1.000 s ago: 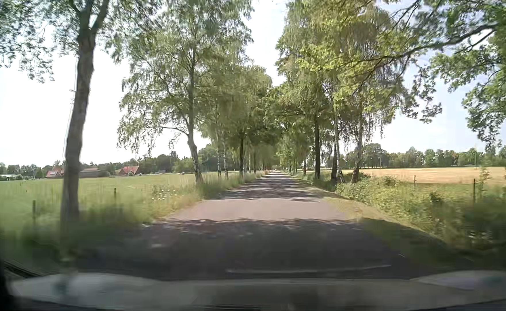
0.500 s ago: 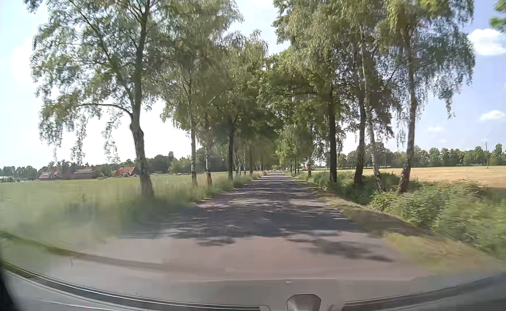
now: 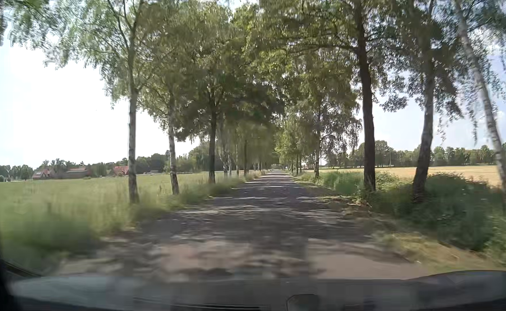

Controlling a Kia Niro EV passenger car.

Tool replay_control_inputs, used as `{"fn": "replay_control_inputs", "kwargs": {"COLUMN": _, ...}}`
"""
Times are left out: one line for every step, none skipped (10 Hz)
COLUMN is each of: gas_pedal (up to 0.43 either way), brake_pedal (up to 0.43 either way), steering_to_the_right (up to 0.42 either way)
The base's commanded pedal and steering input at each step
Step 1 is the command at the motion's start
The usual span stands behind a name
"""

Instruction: Follow the waypoints while adhering to traffic rules and regulations

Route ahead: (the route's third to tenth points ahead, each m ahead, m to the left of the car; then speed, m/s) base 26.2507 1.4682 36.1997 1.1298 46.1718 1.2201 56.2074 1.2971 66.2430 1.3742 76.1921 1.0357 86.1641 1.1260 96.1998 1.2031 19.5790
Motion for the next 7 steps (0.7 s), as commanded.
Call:
{"fn": "replay_control_inputs", "kwargs": {"gas_pedal": 0.220, "brake_pedal": 0.006, "steering_to_the_right": 0.004}}
{"fn": "replay_control_inputs", "kwargs": {"gas_pedal": 0.220, "brake_pedal": 0.006, "steering_to_the_right": 0.004}}
{"fn": "replay_control_inputs", "kwargs": {"gas_pedal": 0.220, "brake_pedal": 0.006, "steering_to_the_right": 0.004}}
{"fn": "replay_control_inputs", "kwargs": {"gas_pedal": 0.220, "brake_pedal": 0.006, "steering_to_the_right": 0.004}}
{"fn": "replay_control_inputs", "kwargs": {"gas_pedal": 0.220, "brake_pedal": 0.006, "steering_to_the_right": 0.004}}
{"fn": "replay_control_inputs", "kwargs": {"gas_pedal": 0.220, "brake_pedal": 0.006, "steering_to_the_right": 0.004}}
{"fn": "replay_control_inputs", "kwargs": {"gas_pedal": 0.220, "brake_pedal": 0.006, "steering_to_the_right": 0.004}}
